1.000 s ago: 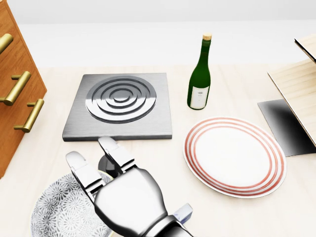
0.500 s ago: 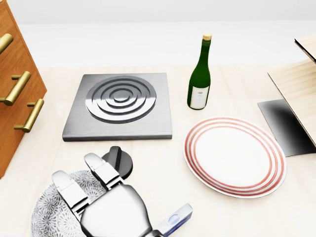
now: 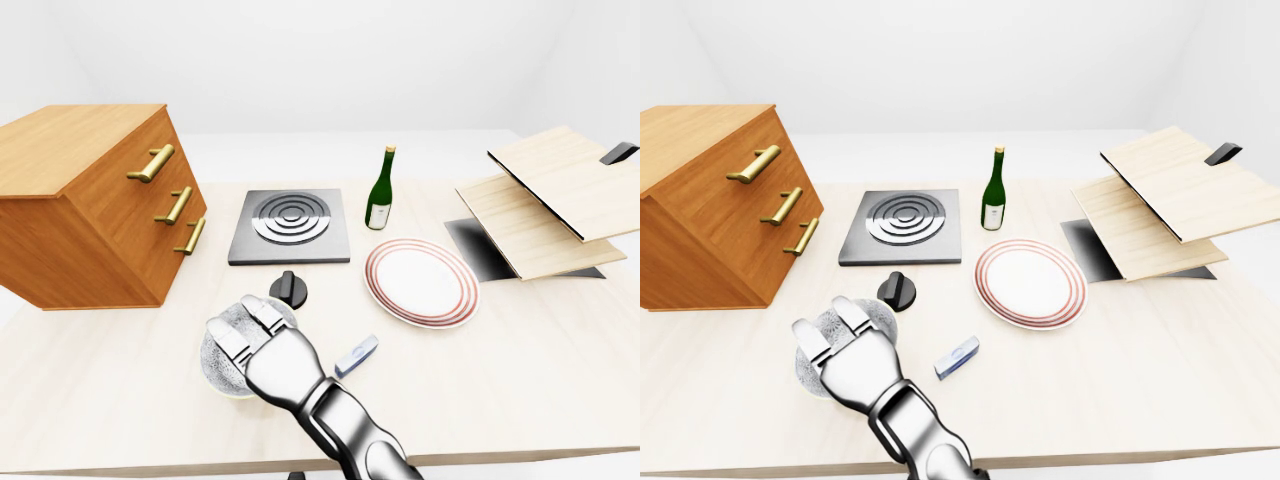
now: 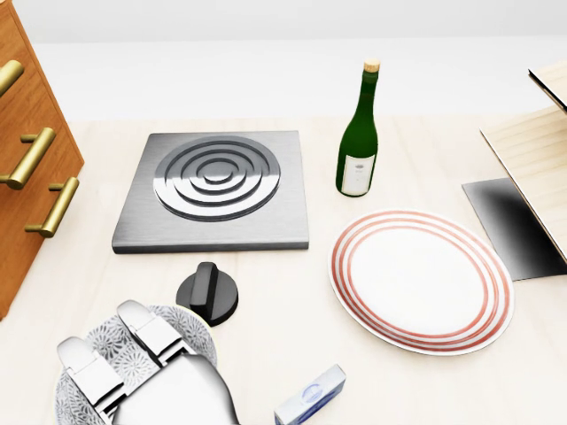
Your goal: Pick up the akita bowl and put it on the plate.
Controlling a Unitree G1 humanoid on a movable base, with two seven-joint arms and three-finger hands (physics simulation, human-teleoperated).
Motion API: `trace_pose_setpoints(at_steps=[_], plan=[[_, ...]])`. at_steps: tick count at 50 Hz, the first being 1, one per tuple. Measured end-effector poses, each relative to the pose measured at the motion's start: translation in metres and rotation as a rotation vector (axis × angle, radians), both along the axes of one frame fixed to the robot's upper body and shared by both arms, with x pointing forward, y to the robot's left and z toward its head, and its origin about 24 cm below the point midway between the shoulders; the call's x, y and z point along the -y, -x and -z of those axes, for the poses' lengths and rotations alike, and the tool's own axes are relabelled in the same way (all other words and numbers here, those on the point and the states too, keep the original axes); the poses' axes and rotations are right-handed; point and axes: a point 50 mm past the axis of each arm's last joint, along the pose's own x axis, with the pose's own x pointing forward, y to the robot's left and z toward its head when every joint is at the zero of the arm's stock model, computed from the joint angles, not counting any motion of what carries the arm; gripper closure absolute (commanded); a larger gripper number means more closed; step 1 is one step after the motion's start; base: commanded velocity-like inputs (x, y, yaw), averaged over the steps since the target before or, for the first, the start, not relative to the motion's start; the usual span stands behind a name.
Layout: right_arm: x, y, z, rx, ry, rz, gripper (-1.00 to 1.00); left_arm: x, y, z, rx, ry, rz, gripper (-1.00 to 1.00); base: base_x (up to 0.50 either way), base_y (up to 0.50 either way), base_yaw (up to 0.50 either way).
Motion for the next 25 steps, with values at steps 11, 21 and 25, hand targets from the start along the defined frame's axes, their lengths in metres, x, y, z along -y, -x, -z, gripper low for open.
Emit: trace_pose_setpoints(at_steps=[11, 21, 25], plan=[[-0.004, 0.004, 0.004, -0.004, 0.005, -0.018, -1.00, 0.000, -0.001, 0.000, 0.000, 0.004, -0.002, -1.00, 0.00, 0.00, 0.00], [0.000, -0.004, 0.013, -0.040, 0.004, 0.007, -1.00, -0.001, 0.000, 0.000, -0.001, 0.004, -0.001, -1.00, 0.00, 0.00, 0.00], [0.004, -0.009, 0.021, -0.056, 0.008, 0.028, -1.00, -0.001, -0.001, 0.000, -0.003, 0.006, -0.001, -1.00, 0.00, 0.00, 0.00]])
